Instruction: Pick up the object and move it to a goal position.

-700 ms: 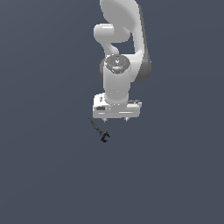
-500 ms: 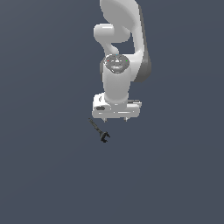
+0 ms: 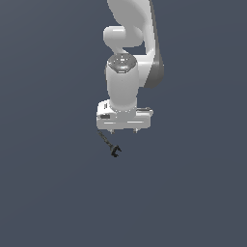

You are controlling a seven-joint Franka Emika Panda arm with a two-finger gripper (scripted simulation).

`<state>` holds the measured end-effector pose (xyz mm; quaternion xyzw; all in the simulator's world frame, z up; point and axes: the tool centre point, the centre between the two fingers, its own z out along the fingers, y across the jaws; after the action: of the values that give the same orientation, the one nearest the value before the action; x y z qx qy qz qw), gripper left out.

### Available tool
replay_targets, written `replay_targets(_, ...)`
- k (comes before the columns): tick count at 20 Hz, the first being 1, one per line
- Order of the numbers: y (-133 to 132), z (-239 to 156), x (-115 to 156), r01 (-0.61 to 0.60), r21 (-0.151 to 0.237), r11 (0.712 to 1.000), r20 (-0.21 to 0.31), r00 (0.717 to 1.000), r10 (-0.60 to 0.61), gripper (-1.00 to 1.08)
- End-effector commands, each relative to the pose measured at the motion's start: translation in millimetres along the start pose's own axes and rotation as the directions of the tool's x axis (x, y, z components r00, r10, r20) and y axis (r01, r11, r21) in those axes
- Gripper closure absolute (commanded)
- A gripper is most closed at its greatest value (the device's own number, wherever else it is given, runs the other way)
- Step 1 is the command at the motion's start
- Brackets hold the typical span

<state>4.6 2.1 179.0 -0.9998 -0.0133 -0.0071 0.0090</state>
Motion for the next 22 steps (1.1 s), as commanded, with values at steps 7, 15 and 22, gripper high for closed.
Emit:
replay_targets(7, 5, 7, -2, 0.031, -0.002, 1.000, 0.001, 1.000, -0.031, -0.92)
replay_targets(15, 23, 31, -10, 0.131, -0.009, 0.991, 0.005, 0.991, -0.131, -0.92)
replay_targets(22, 46, 63, -24, 0.271, -0.013, 0.962, 0.012, 0.963, -0.271, -0.92)
